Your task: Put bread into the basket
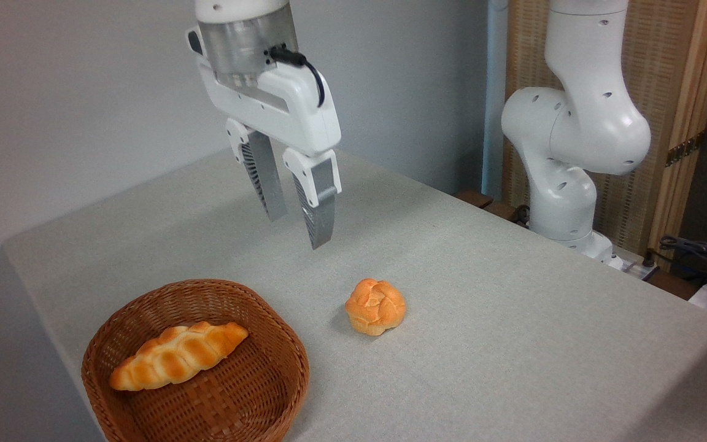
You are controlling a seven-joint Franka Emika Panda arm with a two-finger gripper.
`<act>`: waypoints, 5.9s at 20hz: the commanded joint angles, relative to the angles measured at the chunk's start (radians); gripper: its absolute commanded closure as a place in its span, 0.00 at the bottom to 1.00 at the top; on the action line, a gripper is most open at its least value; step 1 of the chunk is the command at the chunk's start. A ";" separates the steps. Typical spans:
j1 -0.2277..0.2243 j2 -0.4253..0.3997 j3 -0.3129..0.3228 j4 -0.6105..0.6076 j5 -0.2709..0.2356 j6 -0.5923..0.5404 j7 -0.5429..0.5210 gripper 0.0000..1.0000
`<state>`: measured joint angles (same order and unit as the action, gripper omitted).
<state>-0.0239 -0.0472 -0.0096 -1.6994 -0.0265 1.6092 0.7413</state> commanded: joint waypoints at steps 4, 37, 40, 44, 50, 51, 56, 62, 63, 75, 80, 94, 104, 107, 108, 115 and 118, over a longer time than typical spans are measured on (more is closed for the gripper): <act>-0.013 -0.130 0.014 -0.230 0.000 0.089 0.078 0.00; -0.074 -0.195 -0.001 -0.692 0.109 0.478 0.078 0.50; -0.074 -0.195 -0.001 -0.691 0.109 0.478 0.078 0.53; -0.076 -0.195 -0.001 -0.689 0.109 0.478 0.078 0.55; -0.087 -0.195 -0.001 -0.686 0.109 0.471 0.076 0.61; -0.087 -0.195 -0.003 -0.684 0.109 0.469 0.076 0.62; -0.087 -0.169 -0.001 -0.535 0.108 0.338 0.041 0.62; -0.076 0.085 0.013 -0.032 0.108 0.097 0.024 0.61; -0.073 0.124 0.013 0.027 0.108 0.098 0.024 0.61; -0.027 0.363 -0.009 0.198 0.157 0.284 0.012 0.00; -0.027 0.377 -0.030 0.198 0.158 0.290 -0.013 0.00; 0.016 0.299 -0.070 0.202 0.117 0.261 -0.126 0.00; 0.065 0.049 -0.083 0.107 -0.007 -0.037 -0.073 0.00; 0.039 0.021 -0.034 0.081 -0.007 -0.026 -0.022 0.00; 0.024 0.018 -0.015 0.073 -0.007 -0.026 -0.017 0.00; -0.027 0.018 0.022 0.047 0.002 0.000 -0.010 0.00; -0.028 0.018 0.022 0.038 0.002 0.015 -0.010 0.00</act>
<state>-0.0377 -0.0074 -0.0075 -1.6269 -0.0141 1.5902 0.7085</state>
